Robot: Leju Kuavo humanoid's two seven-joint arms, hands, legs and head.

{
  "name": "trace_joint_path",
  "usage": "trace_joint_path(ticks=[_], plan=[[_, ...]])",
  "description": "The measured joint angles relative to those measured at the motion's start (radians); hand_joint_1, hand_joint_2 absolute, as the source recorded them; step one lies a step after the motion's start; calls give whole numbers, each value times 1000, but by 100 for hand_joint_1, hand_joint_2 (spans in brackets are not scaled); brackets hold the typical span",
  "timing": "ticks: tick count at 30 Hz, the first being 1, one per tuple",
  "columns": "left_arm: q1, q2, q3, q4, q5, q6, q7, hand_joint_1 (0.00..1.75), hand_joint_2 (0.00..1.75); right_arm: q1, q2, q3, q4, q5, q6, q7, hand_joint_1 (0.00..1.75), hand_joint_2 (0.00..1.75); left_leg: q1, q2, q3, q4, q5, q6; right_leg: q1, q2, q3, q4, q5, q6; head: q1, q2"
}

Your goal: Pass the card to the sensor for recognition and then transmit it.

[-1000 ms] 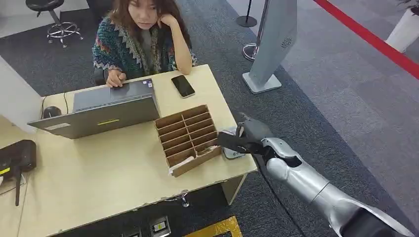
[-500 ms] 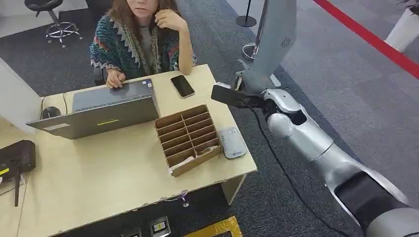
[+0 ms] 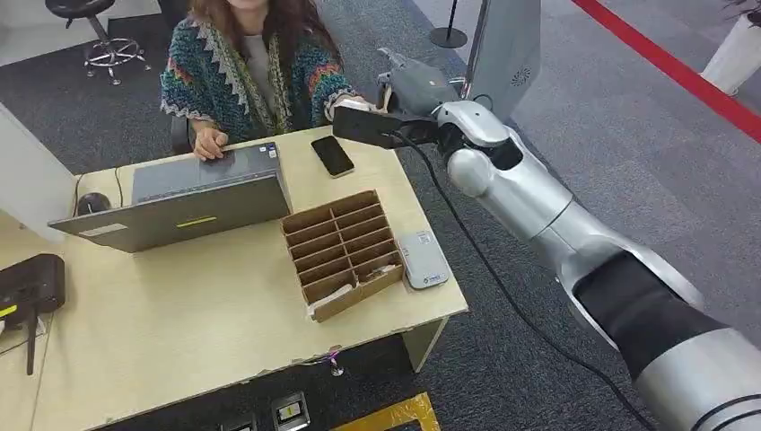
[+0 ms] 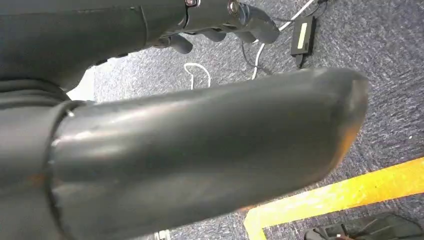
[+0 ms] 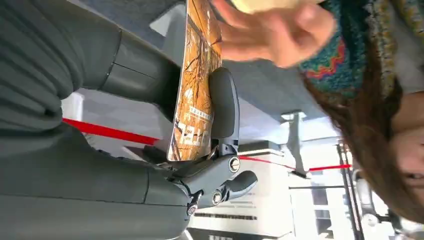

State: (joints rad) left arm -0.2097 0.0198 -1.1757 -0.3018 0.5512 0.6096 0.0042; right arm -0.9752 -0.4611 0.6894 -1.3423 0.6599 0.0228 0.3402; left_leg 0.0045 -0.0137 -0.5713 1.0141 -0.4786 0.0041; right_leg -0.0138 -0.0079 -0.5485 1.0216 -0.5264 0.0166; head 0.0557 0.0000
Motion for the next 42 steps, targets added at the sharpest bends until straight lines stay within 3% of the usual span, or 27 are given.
trace_joint_path(ticks=[7, 12, 14, 15, 16, 25, 33, 39, 42], plan=[[-1, 0, 0, -1, -3, 0, 0, 0, 0, -17, 16, 14, 33, -4, -12, -5, 175, 175, 0, 0, 0, 0, 0, 0, 0, 0, 0, 0, 0, 0, 0, 0], [1, -2, 1, -1, -6, 3, 0, 0, 0, -94, 122, 98, 241, -29, -76, -48, 175, 175, 0, -2, 0, 0, 0, 0, 0, -2, 0, 0, 0, 0, 0, 0], [3, -2, 1, -1, -4, 3, 0, 0, 0, -97, 137, 112, 271, -33, -83, -54, 155, 175, 0, -2, 0, 0, 0, 0, 0, -2, 0, 0, 0, 0, 0, 0], [4, -2, 2, -1, -3, 3, 0, 0, 0, -97, 143, 117, 285, -35, -86, -55, 127, 175, 0, -2, 0, 0, 0, 0, 0, -2, 0, 0, 0, 0, 0, 0], [6, -2, 2, -1, 1, 3, 0, 0, 0, -99, 149, 123, 299, -37, -89, -55, 0, 175, 0, -2, 0, 0, 0, 0, 0, -2, 0, 0, 0, 0, 0, 0], [21, -2, 11, 0, 13, 6, -9, 0, 0, -116, 191, 157, 410, -46, -171, -76, 0, 175, 0, -2, 0, 0, 0, 0, 0, -2, 0, 0, 0, 0, 0, 0], [38, -1, 28, 0, 22, 18, -23, 0, 0, -105, 190, 148, 397, -113, -346, -104, 0, 175, 0, 0, 2, 0, 0, 0, 0, 0, 0, 0, 0, 0, 0, 0], [59, 0, 36, 0, 39, 22, -40, 0, 0, 17, 162, 85, 240, -243, -392, -165, 0, 175, 1, 0, 4, 0, 0, 0, 1, 1, 2, -1, 0, 0, 0, 0], [82, 0, 51, 2, 59, 24, -60, 0, 0, 181, 129, 9, 29, -385, -358, -249, 0, 175, 1, 0, 4, 0, -1, -1, 1, 1, 2, -1, 0, 0, -1, 0]])
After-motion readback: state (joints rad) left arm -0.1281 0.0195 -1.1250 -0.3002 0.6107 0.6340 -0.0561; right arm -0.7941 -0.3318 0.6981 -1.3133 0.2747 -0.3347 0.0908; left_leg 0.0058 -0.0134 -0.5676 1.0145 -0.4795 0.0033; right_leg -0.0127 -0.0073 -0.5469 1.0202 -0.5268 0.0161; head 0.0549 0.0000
